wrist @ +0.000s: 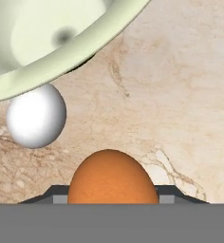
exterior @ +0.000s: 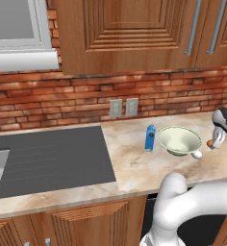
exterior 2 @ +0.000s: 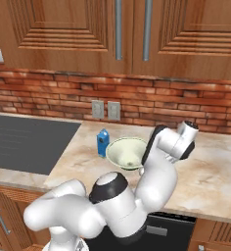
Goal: Gather the eggs and milk located in the vicinity of the sink area and place them right next to the bowl.
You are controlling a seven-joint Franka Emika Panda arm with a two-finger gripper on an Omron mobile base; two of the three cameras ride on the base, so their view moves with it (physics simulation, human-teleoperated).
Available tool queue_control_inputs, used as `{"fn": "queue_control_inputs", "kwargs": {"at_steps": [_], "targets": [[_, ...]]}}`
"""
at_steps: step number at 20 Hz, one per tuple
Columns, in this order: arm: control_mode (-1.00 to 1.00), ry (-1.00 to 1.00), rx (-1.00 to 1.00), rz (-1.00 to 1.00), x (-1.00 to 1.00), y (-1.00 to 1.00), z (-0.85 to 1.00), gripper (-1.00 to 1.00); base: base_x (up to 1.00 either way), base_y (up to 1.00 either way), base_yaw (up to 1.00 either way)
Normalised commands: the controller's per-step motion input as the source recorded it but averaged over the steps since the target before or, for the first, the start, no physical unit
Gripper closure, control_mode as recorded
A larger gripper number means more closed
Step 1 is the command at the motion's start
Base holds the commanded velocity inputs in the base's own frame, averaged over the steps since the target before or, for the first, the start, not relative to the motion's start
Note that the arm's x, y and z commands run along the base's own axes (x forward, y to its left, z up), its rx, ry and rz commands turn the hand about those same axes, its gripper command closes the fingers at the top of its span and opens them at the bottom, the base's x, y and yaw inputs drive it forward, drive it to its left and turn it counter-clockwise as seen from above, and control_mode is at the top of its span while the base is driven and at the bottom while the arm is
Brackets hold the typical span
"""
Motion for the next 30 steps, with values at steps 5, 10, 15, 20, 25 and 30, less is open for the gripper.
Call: {"fn": "queue_control_inputs", "kwargs": {"at_steps": [5,10,15,20,25,30], "targets": [[-1.0,0.0,0.0,0.04,0.05,0.0,-0.14,1.0,0.0,0.0,0.0],[-1.0,0.0,0.0,0.03,0.08,0.0,-0.1,1.0,0.0,0.0,0.0],[-1.0,0.0,0.0,0.0,0.08,0.0,-0.04,1.0,0.0,0.0,0.0],[-1.0,0.0,0.0,0.02,0.02,0.09,-0.01,1.0,0.0,0.0,0.0],[-1.0,0.0,0.0,0.03,0.0,0.07,-0.04,1.0,0.0,0.0,0.0],[-1.0,0.0,0.0,0.01,0.0,0.01,-0.06,1.0,0.0,0.0,0.0]]}}
